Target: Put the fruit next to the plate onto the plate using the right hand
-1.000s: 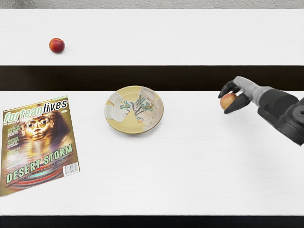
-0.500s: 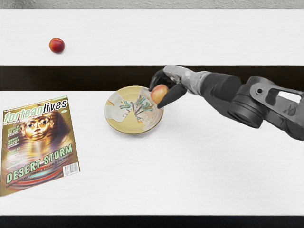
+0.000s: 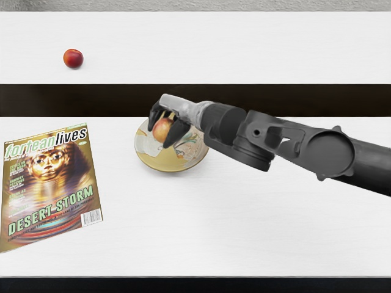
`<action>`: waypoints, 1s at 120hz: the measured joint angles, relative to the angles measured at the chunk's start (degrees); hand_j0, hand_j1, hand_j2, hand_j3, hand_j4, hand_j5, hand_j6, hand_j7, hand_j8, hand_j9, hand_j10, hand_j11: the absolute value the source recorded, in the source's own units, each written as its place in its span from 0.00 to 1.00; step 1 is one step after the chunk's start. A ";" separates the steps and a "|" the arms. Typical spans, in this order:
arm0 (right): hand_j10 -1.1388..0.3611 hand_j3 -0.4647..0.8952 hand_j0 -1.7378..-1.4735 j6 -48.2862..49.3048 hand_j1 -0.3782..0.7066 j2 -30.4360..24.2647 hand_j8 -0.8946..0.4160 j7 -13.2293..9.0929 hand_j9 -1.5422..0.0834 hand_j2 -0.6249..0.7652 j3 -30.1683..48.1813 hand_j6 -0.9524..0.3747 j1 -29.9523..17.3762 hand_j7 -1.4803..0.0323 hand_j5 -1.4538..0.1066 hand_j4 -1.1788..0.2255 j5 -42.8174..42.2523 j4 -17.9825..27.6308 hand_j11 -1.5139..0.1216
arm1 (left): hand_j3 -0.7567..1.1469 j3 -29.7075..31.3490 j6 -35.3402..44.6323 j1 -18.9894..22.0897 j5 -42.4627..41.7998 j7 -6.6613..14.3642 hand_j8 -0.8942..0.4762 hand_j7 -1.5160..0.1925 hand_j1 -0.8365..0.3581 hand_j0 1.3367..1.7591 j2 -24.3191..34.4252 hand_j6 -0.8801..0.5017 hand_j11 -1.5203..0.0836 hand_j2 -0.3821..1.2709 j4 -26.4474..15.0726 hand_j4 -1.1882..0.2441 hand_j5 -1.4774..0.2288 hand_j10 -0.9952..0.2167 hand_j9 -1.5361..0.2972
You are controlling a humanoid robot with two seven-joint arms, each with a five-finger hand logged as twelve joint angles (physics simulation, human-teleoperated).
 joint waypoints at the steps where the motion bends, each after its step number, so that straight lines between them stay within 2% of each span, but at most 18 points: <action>1: 0.48 0.34 0.33 0.00 0.66 0.12 0.49 0.00 0.32 0.60 -0.11 0.43 0.00 0.32 0.25 0.33 -0.21 -0.15 0.29 | 0.40 0.00 0.00 0.00 0.00 0.00 0.48 0.71 0.76 0.76 0.00 0.47 0.76 0.26 0.00 0.67 0.69 0.63 0.67; 22: 0.48 0.34 0.33 -0.11 0.66 1.70 0.49 0.00 0.32 0.60 -1.90 0.42 0.04 0.34 0.27 0.33 -2.37 -2.27 0.29 | 0.40 0.00 0.00 0.00 0.00 0.00 0.48 0.71 0.76 0.76 0.00 0.47 0.76 0.26 0.01 0.67 0.69 0.63 0.67; 50: 0.40 0.34 0.31 -0.06 0.58 2.00 0.39 0.01 0.46 0.53 -2.31 0.32 -0.13 0.47 0.42 0.43 -2.80 -3.16 0.44 | 0.40 0.00 0.00 0.00 0.00 0.00 0.48 0.71 0.76 0.76 0.00 0.47 0.76 0.26 0.00 0.67 0.69 0.63 0.67; 68: 0.46 0.34 0.31 -0.06 0.50 2.03 0.40 0.02 0.56 0.46 -2.29 0.38 -0.11 0.57 0.53 0.51 -2.40 -3.60 0.54 | 0.40 0.00 0.00 0.00 0.00 0.00 0.48 0.71 0.76 0.76 0.00 0.47 0.76 0.26 0.00 0.67 0.69 0.63 0.67; 91: 0.53 0.34 0.30 0.28 0.40 1.75 0.44 0.02 0.66 0.43 -1.76 0.46 -0.07 0.68 0.63 0.59 -1.32 -3.85 0.64 | 0.40 0.00 0.00 0.00 0.00 0.00 0.48 0.71 0.76 0.76 0.00 0.47 0.76 0.26 0.01 0.67 0.69 0.63 0.67; 120: 0.66 0.34 0.30 6.53 0.19 -1.84 0.57 0.02 0.82 0.44 5.42 0.60 -0.55 0.85 0.80 0.73 10.37 -2.53 0.80 | 0.40 0.00 0.00 0.00 0.00 0.00 0.48 0.71 0.76 0.76 0.00 0.47 0.76 0.26 0.00 0.67 0.69 0.63 0.67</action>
